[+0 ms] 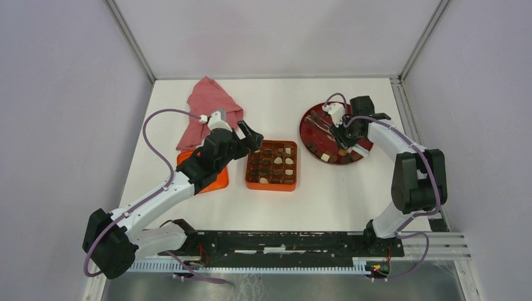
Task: Pack the chocolate
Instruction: Pick up the fake chocolate from the plate, then place the fake chocolate in the packing box.
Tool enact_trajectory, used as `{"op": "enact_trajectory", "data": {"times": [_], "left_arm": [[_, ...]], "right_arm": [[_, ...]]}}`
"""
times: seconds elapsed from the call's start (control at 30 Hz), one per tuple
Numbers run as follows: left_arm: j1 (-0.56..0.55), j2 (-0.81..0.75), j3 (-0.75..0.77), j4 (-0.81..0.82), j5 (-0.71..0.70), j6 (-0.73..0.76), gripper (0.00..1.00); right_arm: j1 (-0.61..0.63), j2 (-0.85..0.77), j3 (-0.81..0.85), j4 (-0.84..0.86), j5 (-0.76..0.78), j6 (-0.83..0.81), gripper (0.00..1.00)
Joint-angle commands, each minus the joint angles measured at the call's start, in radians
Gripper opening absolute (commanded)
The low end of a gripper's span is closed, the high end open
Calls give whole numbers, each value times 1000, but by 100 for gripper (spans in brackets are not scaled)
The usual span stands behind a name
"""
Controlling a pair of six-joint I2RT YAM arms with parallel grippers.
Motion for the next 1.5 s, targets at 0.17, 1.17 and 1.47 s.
{"op": "enact_trajectory", "data": {"times": [0.17, 1.17, 1.47], "left_arm": [[2, 2, 17, 28, 11, -41, 99], [1, -33, -1, -24, -14, 0, 98], [2, -26, 0, -24, -13, -3, 98]], "right_arm": [[-52, -155, -44, 8, -82, -37, 0], [22, -456, -182, -514, -433, -643, 1], [109, -444, -221, -473, -355, -606, 7]]}}
